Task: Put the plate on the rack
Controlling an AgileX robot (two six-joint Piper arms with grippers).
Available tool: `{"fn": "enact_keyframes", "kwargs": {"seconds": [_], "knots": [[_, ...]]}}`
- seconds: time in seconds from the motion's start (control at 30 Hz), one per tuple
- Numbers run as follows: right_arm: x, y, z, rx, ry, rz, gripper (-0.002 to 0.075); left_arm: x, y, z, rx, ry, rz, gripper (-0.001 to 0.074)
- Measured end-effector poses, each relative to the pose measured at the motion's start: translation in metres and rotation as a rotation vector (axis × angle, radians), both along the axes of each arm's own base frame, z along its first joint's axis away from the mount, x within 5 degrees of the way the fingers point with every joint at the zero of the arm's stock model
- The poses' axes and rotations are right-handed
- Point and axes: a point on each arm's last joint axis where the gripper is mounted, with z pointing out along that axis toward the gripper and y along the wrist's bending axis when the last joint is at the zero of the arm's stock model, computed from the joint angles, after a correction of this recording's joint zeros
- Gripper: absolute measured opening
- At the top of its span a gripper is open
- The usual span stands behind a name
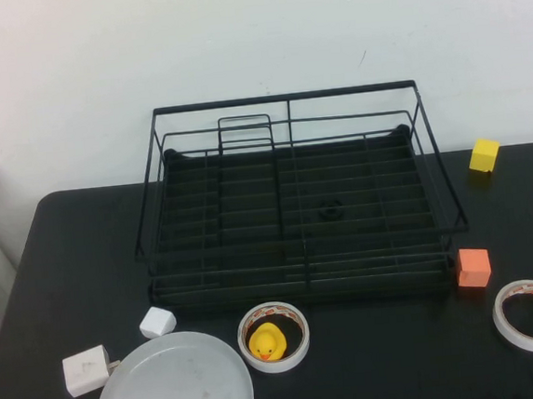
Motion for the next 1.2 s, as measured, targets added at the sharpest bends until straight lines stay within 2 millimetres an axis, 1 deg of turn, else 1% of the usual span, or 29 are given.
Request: {"fn": "enact_keyframes", "kwargs": {"seconds": [0.1,0.23,0.37,0.43,0.53,0.6,0.67,0.7,0.77,0.83,0.87,0.9,0.97,1.1,1.13,1.2], "knots": [[-0.003,0.0,0.005,-0.001,-0.062,-0.003,-0.0002,-0.003,0.002,0.007,0.02,-0.089,0.031,-0.0002],[-0.004,0.0,0.008,-0.003,-0.099,-0.006,-0.0002,-0.008,0.005,0.017,0.013,-0.211,0.064,-0.0002],[-0.008,-0.003,0.014,0.03,-0.178,-0.015,-0.0002,-0.016,0.008,0.027,-0.015,-0.352,0.098,-0.0002],[-0.011,-0.003,0.017,0.036,-0.223,-0.016,-0.0002,-0.019,0.01,0.03,-0.043,-0.391,0.102,-0.0002],[-0.012,-0.003,0.021,0.044,-0.249,-0.013,-0.0002,-0.018,0.01,0.033,-0.099,-0.363,0.062,-0.0002],[-0.013,-0.003,0.029,0.044,-0.231,-0.009,-0.0002,-0.018,0.008,0.046,-0.1,-0.31,0.033,-0.0002],[-0.016,-0.001,0.045,0.014,-0.198,-0.002,-0.0002,-0.022,0.006,0.064,-0.051,-0.256,0.026,-0.0002],[-0.018,0.001,0.055,-0.013,-0.177,-0.002,-0.0002,-0.026,0.005,0.076,-0.031,-0.25,0.027,-0.0002],[-0.024,0.003,0.073,-0.109,-0.135,-0.023,-0.0002,-0.03,0.004,0.095,0.014,-0.202,0.023,-0.0002],[-0.026,0.004,0.087,-0.206,-0.075,-0.061,-0.0002,-0.026,0.002,0.105,0.037,-0.141,0.008,-0.0002],[-0.024,0.004,0.089,-0.235,-0.046,-0.074,-0.0002,-0.022,0.0,0.107,0.048,-0.104,0.0,-0.0002],[-0.02,0.003,0.091,-0.263,0.01,-0.089,-0.0002,-0.017,-0.001,0.106,0.058,-0.063,-0.01,-0.0002],[-0.008,0.001,0.086,-0.297,0.132,-0.105,-0.0002,-0.003,-0.005,0.1,0.092,0.042,-0.03,-0.0002],[0.016,-0.003,0.065,-0.311,0.398,-0.113,-0.0002,0.025,-0.009,0.077,0.255,0.214,-0.012,-0.0002],[0.022,-0.004,0.057,-0.312,0.472,-0.11,-0.0002,0.032,-0.009,0.069,0.3,0.259,-0.009,-0.0002],[0.03,-0.006,0.045,-0.313,0.581,-0.109,-0.0002,0.042,-0.011,0.055,0.333,0.337,-0.018,-0.0002]]}}
